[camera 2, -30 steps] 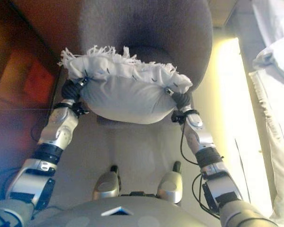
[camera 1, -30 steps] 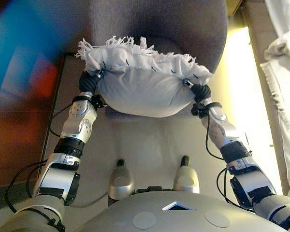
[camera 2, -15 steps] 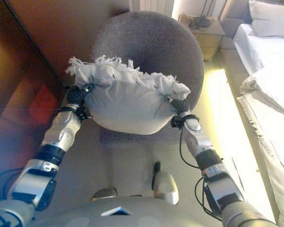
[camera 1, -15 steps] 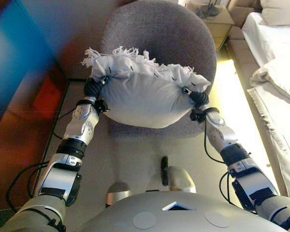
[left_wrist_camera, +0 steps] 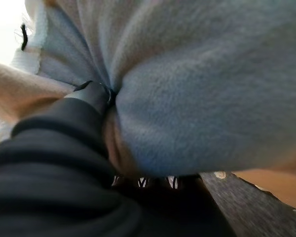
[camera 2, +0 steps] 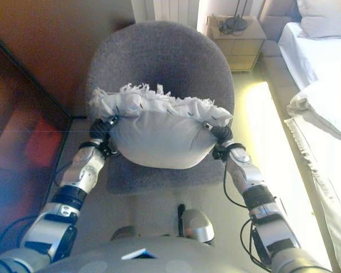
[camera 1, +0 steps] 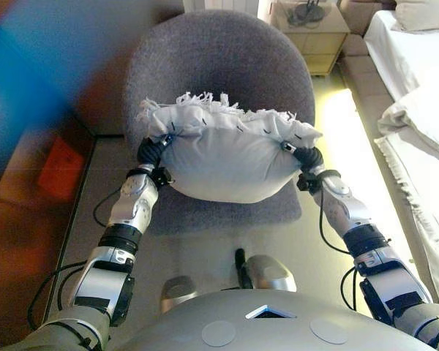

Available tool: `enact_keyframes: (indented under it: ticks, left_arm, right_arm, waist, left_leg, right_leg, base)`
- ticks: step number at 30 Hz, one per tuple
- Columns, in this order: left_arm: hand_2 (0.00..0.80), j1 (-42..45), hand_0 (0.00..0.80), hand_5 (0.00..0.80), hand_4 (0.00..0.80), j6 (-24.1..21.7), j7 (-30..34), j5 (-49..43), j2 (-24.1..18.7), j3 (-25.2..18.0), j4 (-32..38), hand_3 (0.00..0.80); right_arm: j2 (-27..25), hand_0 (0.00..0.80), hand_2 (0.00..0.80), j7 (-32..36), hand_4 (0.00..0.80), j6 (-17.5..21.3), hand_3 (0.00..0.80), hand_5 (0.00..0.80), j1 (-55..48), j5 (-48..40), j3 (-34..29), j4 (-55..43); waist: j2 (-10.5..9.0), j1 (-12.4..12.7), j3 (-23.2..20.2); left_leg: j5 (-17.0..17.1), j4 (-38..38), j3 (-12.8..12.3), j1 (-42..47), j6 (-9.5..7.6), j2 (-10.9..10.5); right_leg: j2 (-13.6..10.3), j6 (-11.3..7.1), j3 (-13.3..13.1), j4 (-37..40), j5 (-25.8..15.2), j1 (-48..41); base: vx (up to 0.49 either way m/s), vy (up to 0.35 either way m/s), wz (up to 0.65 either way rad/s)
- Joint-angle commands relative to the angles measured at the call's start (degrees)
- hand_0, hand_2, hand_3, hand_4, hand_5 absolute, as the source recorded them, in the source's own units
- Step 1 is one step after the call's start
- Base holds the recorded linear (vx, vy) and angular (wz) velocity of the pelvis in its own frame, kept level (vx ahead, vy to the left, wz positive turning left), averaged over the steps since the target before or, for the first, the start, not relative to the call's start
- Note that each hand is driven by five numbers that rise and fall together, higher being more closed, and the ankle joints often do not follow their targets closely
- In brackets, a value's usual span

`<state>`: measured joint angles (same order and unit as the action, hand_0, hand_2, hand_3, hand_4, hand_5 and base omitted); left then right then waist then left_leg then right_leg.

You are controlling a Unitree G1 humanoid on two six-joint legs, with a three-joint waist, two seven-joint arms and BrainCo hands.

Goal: Pick up the cushion and take it to the sofa

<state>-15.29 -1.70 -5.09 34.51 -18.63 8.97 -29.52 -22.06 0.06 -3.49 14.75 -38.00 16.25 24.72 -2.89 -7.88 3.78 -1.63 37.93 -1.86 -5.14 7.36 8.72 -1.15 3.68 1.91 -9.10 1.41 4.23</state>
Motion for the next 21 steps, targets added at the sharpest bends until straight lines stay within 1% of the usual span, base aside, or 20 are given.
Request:
enact_keyframes:
  ticks: [1, 2, 4, 5, 6, 8, 9, 10, 11, 13, 14, 15, 16, 17, 19, 21]
  left_arm:
    - [0.800, -1.04, 0.800, 0.800, 0.800, -2.84, 3.84, 0.64, -2.03, -1.30, 8.58, 0.800]
    - [0.800, -1.36, 0.800, 0.800, 0.800, -2.50, 4.17, 1.02, -2.37, -1.40, 8.71, 0.800]
    - [0.800, -2.78, 0.800, 0.800, 0.800, -2.51, 4.18, 2.01, -2.26, -1.01, 7.70, 0.800]
    - [0.800, -3.27, 0.800, 0.800, 0.800, -2.68, 4.18, 2.24, -2.05, -0.85, 7.19, 0.800]
    - [0.800, -4.10, 0.800, 0.800, 0.800, -2.45, 3.97, 2.81, -1.62, -0.70, 6.65, 0.800]
    - [0.800, -4.62, 0.800, 0.800, 0.800, -2.64, 3.99, 2.74, -1.25, -0.43, 5.78, 0.800]
    - [0.800, -4.49, 0.800, 0.800, 0.800, -2.60, 4.28, 2.35, -1.18, -0.34, 5.55, 0.800]
    - [0.800, -4.17, 0.800, 0.800, 0.800, -2.67, 4.43, 1.89, -1.25, -0.10, 5.70, 0.800]
    - [0.800, -4.11, 0.800, 0.800, 0.800, -2.71, 4.42, 1.58, -1.36, 0.44, 5.88, 0.800]
    - [0.800, -4.58, 0.800, 0.800, 0.800, -3.07, 4.51, 1.64, -1.72, 1.13, 5.39, 0.800]
    - [0.800, -5.09, 0.800, 0.800, 0.800, -3.55, 4.35, 1.53, -1.79, 1.50, 4.77, 0.800]
    - [0.800, -5.91, 0.800, 0.800, 0.800, -4.15, 4.06, 1.30, -2.02, 2.30, 3.92, 0.800]
    - [0.800, -6.41, 0.800, 0.800, 0.800, -4.29, 3.87, 1.26, -2.16, 2.72, 3.41, 0.800]
    - [0.800, -6.74, 0.800, 0.800, 0.800, -4.05, 3.83, 1.91, -2.26, 3.11, 3.21, 0.800]
    - [0.800, -6.52, 0.800, 0.800, 0.800, -3.23, 3.72, 2.67, -2.12, 3.24, 3.60, 0.800]
    - [0.800, -6.61, 0.800, 0.800, 0.800, -2.54, 2.87, 1.91, -1.75, 3.94, 3.82, 0.800]
  right_arm:
    - [2.22, 0.800, 0.800, 0.62, 0.800, 6.00, 0.800, 0.800, 1.63, -4.02, -0.85, -6.27]
    - [2.22, 0.800, 0.800, -0.12, 0.800, 5.75, 0.800, 0.800, 2.03, -4.01, -1.02, -6.56]
    - [2.31, 0.800, 0.800, -1.25, 0.800, 5.76, 0.800, 0.800, 1.97, -3.88, -1.41, -6.81]
    - [2.37, 0.800, 0.800, -1.59, 0.800, 5.83, 0.800, 0.800, 1.78, -3.88, -1.58, -6.85]
    - [2.51, 0.800, 0.800, -2.39, 0.800, 5.75, 0.800, 0.800, 1.27, -3.92, -1.95, -6.97]
    - [2.82, 0.800, 0.800, -2.43, 0.800, 5.82, 0.800, 0.800, 0.49, -3.35, -2.17, -7.01]
    - [3.06, 0.800, 0.800, -2.49, 0.800, 5.95, 0.800, 0.800, -0.32, -3.02, -2.30, -7.38]
    - [3.19, 0.800, 0.800, -2.92, 0.800, 5.98, 0.800, 0.800, -0.81, -2.76, -2.37, -7.92]
    - [3.17, 0.800, 0.800, -3.36, 0.800, 6.02, 0.800, 0.800, -0.89, -2.83, -2.51, -8.31]
    - [3.60, 0.800, 0.800, -4.64, 0.800, 6.61, 0.800, 0.800, -0.31, -3.02, -2.47, -7.91]
    - [3.97, 0.800, 0.800, -5.17, 0.800, 7.14, 0.800, 0.800, 0.18, -3.19, -2.34, -7.13]
    - [4.44, 0.800, 0.800, -6.56, 0.800, 7.85, 0.800, 0.800, 0.81, -3.65, -1.98, -6.20]
    - [4.66, 0.800, 0.800, -7.34, 0.800, 8.21, 0.800, 0.800, 1.33, -4.43, -1.90, -5.02]
    - [4.86, 0.800, 0.800, -8.36, 0.800, 8.48, 0.800, 0.800, 1.82, -4.93, -1.82, -3.73]
    - [5.27, 0.800, 0.800, -10.13, 0.800, 8.31, 0.800, 0.800, 2.10, -4.73, -2.00, -2.42]
    - [5.31, 0.800, 0.800, -12.51, 0.800, 7.92, 0.800, 0.800, 2.54, -4.81, -2.30, -1.89]
  waist:
    - [-1.28, 2.67, -3.54]
    - [-0.69, 3.13, -3.31]
    - [-0.15, 3.49, -3.18]
    - [0.00, 3.51, -3.24]
    - [0.36, 3.40, -3.59]
    - [0.60, 3.08, -3.95]
    - [0.97, 2.74, -4.18]
    - [1.26, 2.70, -4.19]
    - [1.55, 2.62, -4.08]
    - [2.08, 2.94, -3.58]
    - [2.55, 3.11, -3.11]
    - [3.27, 3.16, -2.44]
    - [3.65, 3.33, -2.08]
    - [3.52, 3.52, -1.83]
    - [2.64, 3.62, -1.90]
    - [1.62, 2.85, -1.88]
  left_leg:
    - [8.43, -10.07, -5.37, 0.42, -3.39, -0.82]
    - [8.94, -15.36, -6.15, 0.05, -3.26, -0.35]
    - [8.75, -21.25, -7.64, -0.18, -3.09, -0.01]
    - [8.38, -22.99, -8.14, -0.09, -3.10, -0.05]
    - [7.12, -26.06, -8.95, 0.36, -3.23, -0.34]
    - [4.50, -29.75, -9.77, 2.00, -3.97, -1.53]
    - [3.75, -31.56, -9.56, 3.34, -4.20, -2.21]
    - [3.46, -32.56, -8.63, 4.18, -4.49, -3.21]
    - [3.11, -32.77, -8.40, 4.63, -4.81, -3.85]
    - [2.11, -32.49, -8.62, 4.51, -6.16, -5.26]
    - [1.73, -32.28, -8.91, 4.51, -6.91, -5.58]
    - [1.11, -31.78, -8.80, 4.67, -7.44, -5.63]
    - [0.70, -31.38, -8.40, 4.84, -7.67, -5.58]
    - [0.35, -31.20, -8.09, 5.34, -7.62, -5.75]
    - [0.08, -31.60, -7.37, 6.44, -6.99, -6.16]
    - [-0.84, -31.79, -6.36, 7.89, -5.81, -6.11]
  right_leg:
    - [-2.30, -4.74, -0.76, 2.78, -3.69, -2.75]
    - [-2.18, -5.17, -0.52, 2.76, -2.77, -3.65]
    - [-2.73, -6.01, 0.04, 2.73, -1.50, -5.09]
    - [-3.01, -6.33, 0.30, 2.71, -1.14, -5.48]
    - [-3.70, -7.08, 0.82, 2.28, -0.53, -5.91]
    - [-4.83, -8.15, 1.32, 1.12, -0.62, -5.77]
    - [-5.25, -8.72, 1.38, 0.50, -0.89, -5.30]
    - [-5.62, -9.27, 1.30, -0.79, -1.51, -4.71]
    - [-5.93, -9.58, 1.40, -2.07, -1.59, -4.05]
    - [-7.23, -10.23, 2.55, -7.93, -2.26, -1.87]
    - [-8.13, -10.41, 3.06, -13.62, -3.74, 0.41]
    - [-8.69, -10.26, 2.96, -19.93, -5.10, 3.18]
    - [-9.19, -10.08, 2.59, -23.97, -6.27, 4.71]
    - [-10.05, -9.94, 2.35, -24.17, -7.24, 5.34]
    - [-11.28, -9.98, 1.81, -17.34, -8.24, 4.32]
    - [-11.78, -10.76, -0.15, -8.78, -9.60, 3.58]
  base:
    - [0.265, 0.204, -0.06]
    - [0.246, 0.226, -0.08]
    - [0.211, 0.208, -0.04]
    - [0.211, 0.215, 0.01]
    - [0.200, 0.210, 0.03]
    - [0.176, 0.186, 0.05]
    - [0.145, 0.152, -0.09]
    - [0.140, 0.160, -0.13]
    - [0.095, 0.143, -0.02]
    - [0.040, 0.157, 0.14]
    - [0.005, 0.190, 0.02]
    - [0.015, 0.187, -0.04]
    - [0.072, 0.128, 0.01]
    - [0.147, 0.024, 0.09]
    - [0.209, -0.113, 0.09]
    - [0.210, -0.223, 0.08]
